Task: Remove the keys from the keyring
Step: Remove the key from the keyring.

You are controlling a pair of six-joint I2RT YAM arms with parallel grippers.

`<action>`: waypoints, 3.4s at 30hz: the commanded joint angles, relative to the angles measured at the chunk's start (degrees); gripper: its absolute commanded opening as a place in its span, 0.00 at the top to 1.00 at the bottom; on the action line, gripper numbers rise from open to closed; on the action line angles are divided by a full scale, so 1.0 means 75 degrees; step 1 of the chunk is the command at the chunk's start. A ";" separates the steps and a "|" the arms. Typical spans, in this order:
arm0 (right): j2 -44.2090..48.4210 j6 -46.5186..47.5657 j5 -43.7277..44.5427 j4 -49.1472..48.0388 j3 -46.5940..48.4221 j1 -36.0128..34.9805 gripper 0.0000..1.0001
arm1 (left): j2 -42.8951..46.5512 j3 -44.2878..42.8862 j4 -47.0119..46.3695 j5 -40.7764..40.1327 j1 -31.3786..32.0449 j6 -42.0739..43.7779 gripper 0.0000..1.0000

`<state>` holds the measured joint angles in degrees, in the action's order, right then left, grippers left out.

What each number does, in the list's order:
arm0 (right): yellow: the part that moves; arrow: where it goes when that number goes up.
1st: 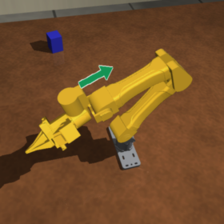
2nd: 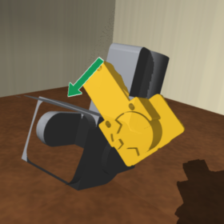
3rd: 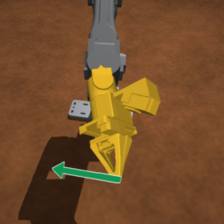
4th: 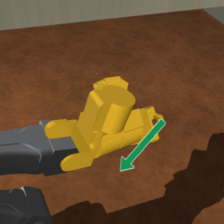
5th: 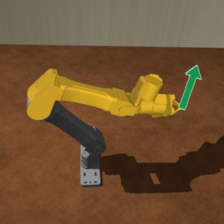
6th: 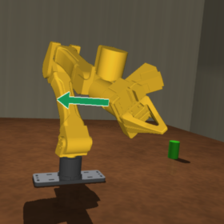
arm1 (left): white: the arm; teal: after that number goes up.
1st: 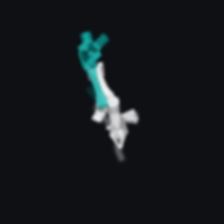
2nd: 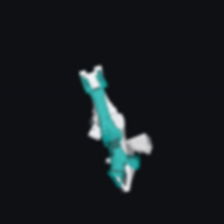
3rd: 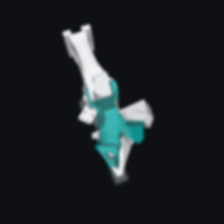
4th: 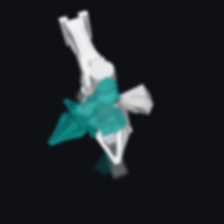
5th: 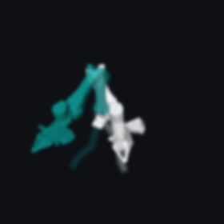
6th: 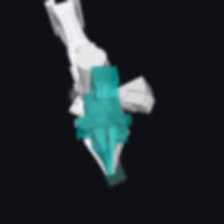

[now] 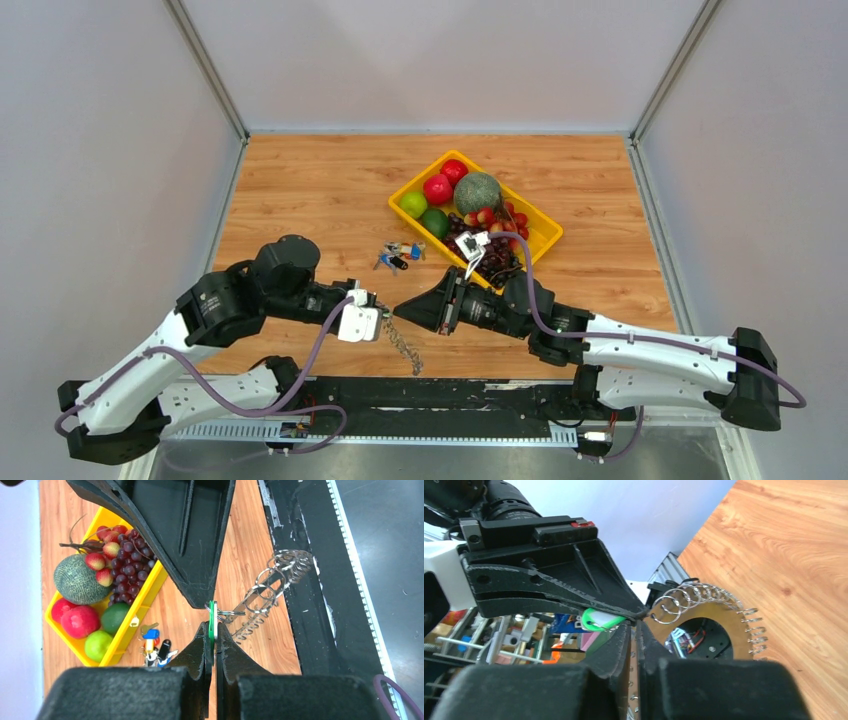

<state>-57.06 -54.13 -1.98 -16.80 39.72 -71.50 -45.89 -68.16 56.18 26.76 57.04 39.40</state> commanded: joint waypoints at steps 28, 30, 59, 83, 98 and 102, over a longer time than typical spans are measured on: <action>0.0238 0.6124 -0.1090 -0.1058 -0.0065 -0.0361 0.64 | 0.0127 -0.0281 -0.0355 0.0495 0.0044 0.0196 1.00; 0.0155 0.6149 -0.1116 -0.1123 -0.0042 -0.0380 0.64 | 0.0101 -0.0277 -0.0357 0.0522 0.0036 0.0187 1.00; -0.0262 0.6024 -0.1806 -0.1815 0.0100 -0.0474 0.77 | 0.0200 -0.0218 -0.0473 0.0534 0.0071 0.0158 1.00; -0.0576 0.5611 -0.1495 -0.1703 0.0175 -0.0474 0.65 | -0.0073 -0.0470 -0.0427 0.0452 0.0085 0.0176 1.00; -0.0562 0.5201 -0.0171 -0.1723 -0.0029 -0.0474 1.00 | -0.0119 -0.0518 -0.0401 0.0095 0.0112 -0.0024 1.00; -0.0236 0.4757 0.0948 -0.1646 -0.0358 -0.0474 1.00 | -0.0028 -0.0473 -0.0467 -0.0180 0.0111 -0.0059 1.00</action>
<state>-60.88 -14.61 -5.37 -27.51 38.76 -75.07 -46.57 -69.63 57.91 24.27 57.36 39.70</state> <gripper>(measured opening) 0.010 0.020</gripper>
